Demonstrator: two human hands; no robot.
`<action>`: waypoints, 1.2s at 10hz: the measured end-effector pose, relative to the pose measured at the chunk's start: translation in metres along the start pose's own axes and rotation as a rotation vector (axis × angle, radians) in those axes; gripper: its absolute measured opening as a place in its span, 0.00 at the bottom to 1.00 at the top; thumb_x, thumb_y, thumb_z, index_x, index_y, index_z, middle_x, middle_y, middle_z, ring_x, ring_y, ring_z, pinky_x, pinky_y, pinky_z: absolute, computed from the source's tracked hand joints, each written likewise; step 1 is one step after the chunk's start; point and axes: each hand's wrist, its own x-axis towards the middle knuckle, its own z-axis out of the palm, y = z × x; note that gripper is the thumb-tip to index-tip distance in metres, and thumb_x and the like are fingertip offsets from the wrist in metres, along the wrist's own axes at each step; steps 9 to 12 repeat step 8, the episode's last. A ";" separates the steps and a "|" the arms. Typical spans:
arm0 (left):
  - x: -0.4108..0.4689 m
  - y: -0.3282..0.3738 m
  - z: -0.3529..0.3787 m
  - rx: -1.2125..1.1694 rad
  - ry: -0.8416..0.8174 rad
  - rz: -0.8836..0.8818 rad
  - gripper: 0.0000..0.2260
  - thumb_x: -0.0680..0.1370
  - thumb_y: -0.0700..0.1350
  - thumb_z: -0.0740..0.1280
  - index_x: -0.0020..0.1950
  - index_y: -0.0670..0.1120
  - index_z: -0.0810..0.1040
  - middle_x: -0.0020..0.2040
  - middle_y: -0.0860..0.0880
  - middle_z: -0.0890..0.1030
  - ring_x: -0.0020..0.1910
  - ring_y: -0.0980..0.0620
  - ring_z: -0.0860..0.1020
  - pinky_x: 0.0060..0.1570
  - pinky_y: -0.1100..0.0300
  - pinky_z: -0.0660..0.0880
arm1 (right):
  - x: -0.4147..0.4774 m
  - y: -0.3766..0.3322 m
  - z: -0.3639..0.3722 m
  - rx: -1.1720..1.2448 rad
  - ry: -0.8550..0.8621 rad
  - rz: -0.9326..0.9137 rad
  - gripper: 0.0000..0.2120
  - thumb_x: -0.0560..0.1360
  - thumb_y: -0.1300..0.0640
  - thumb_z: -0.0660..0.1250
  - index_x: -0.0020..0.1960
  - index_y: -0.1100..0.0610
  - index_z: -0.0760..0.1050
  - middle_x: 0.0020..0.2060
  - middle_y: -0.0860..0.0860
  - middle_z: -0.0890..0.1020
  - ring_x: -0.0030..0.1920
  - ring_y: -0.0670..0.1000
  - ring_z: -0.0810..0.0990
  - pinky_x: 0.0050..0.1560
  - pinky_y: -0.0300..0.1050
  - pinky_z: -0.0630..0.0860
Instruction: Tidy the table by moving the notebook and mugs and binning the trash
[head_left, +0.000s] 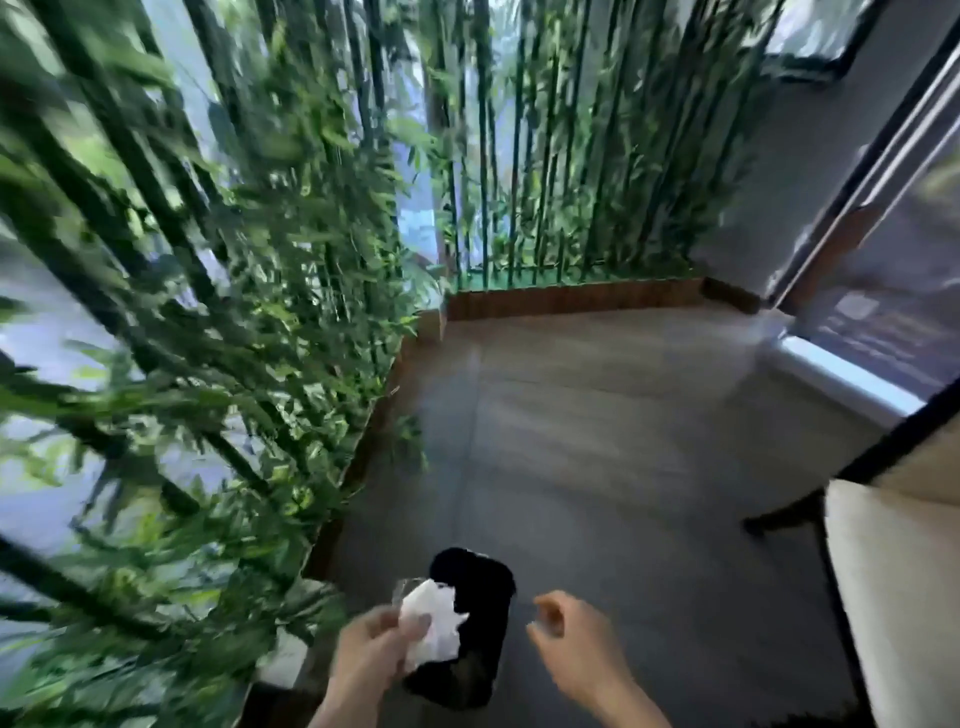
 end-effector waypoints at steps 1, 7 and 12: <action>0.074 -0.046 0.034 0.007 0.057 -0.071 0.15 0.70 0.38 0.81 0.28 0.41 0.80 0.17 0.53 0.73 0.18 0.59 0.72 0.21 0.70 0.66 | 0.075 0.040 0.040 -0.015 -0.070 0.027 0.14 0.76 0.52 0.69 0.62 0.50 0.80 0.54 0.48 0.85 0.56 0.47 0.82 0.56 0.35 0.72; 0.264 -0.193 0.130 0.527 -0.027 -0.100 0.23 0.78 0.54 0.72 0.70 0.44 0.80 0.65 0.47 0.84 0.67 0.48 0.80 0.64 0.59 0.73 | 0.212 0.181 0.152 -0.017 -0.146 0.157 0.14 0.79 0.52 0.67 0.63 0.51 0.79 0.51 0.46 0.82 0.54 0.49 0.81 0.56 0.43 0.78; 0.235 -0.149 0.107 0.644 0.036 0.013 0.20 0.79 0.56 0.69 0.66 0.47 0.82 0.62 0.49 0.86 0.63 0.49 0.81 0.61 0.58 0.76 | 0.202 0.149 0.119 -0.093 -0.063 0.118 0.18 0.79 0.52 0.66 0.68 0.53 0.76 0.59 0.51 0.82 0.61 0.52 0.80 0.61 0.46 0.77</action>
